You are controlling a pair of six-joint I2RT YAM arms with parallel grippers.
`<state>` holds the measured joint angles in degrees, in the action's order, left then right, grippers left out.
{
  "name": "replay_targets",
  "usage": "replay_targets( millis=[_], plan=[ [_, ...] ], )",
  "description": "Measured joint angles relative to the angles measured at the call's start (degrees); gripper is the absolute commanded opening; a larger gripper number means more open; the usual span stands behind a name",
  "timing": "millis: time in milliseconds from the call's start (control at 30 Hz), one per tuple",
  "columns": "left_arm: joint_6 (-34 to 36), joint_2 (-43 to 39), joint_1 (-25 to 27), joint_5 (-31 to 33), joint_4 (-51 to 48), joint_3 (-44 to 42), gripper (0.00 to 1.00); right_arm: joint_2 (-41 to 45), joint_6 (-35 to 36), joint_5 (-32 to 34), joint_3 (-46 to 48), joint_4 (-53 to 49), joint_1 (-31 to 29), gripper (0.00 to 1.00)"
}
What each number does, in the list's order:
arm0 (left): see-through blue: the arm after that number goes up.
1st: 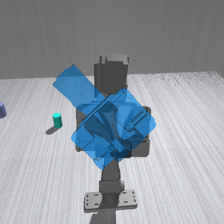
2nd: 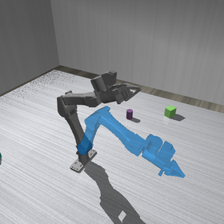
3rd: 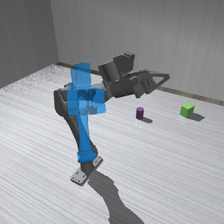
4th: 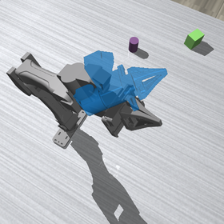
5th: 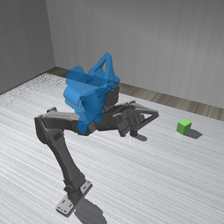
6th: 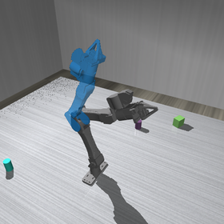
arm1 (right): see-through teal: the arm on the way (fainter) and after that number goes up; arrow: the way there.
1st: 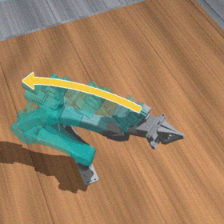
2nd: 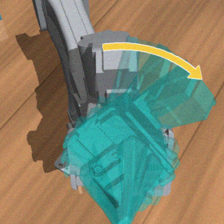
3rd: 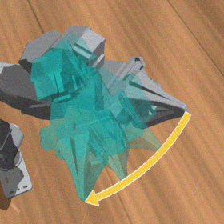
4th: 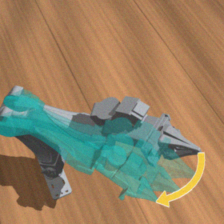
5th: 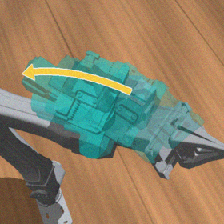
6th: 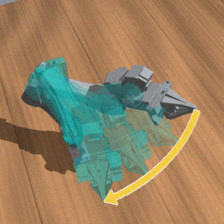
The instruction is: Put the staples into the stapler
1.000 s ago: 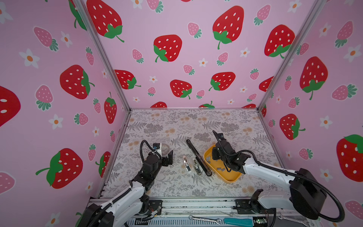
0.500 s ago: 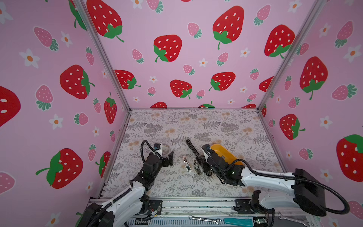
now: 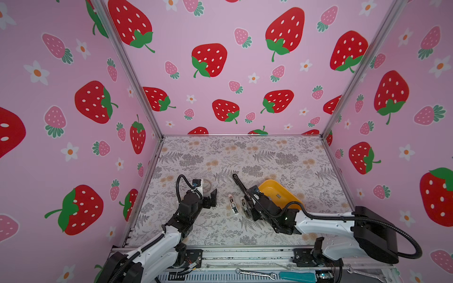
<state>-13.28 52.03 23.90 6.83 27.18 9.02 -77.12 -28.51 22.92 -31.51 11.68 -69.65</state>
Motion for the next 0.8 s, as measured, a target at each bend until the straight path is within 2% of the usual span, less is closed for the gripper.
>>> replay_targets(
  millis=[400,800],
  plan=[
    [0.02,-0.11,0.11,-0.02,-0.11,0.00,0.99,9.09,0.92,1.03,5.95,-1.16,1.64,0.08],
    [0.00,-0.61,0.15,0.00,-0.11,0.00,0.99,6.08,1.79,-1.22,6.03,0.83,2.45,0.08]
  ],
)
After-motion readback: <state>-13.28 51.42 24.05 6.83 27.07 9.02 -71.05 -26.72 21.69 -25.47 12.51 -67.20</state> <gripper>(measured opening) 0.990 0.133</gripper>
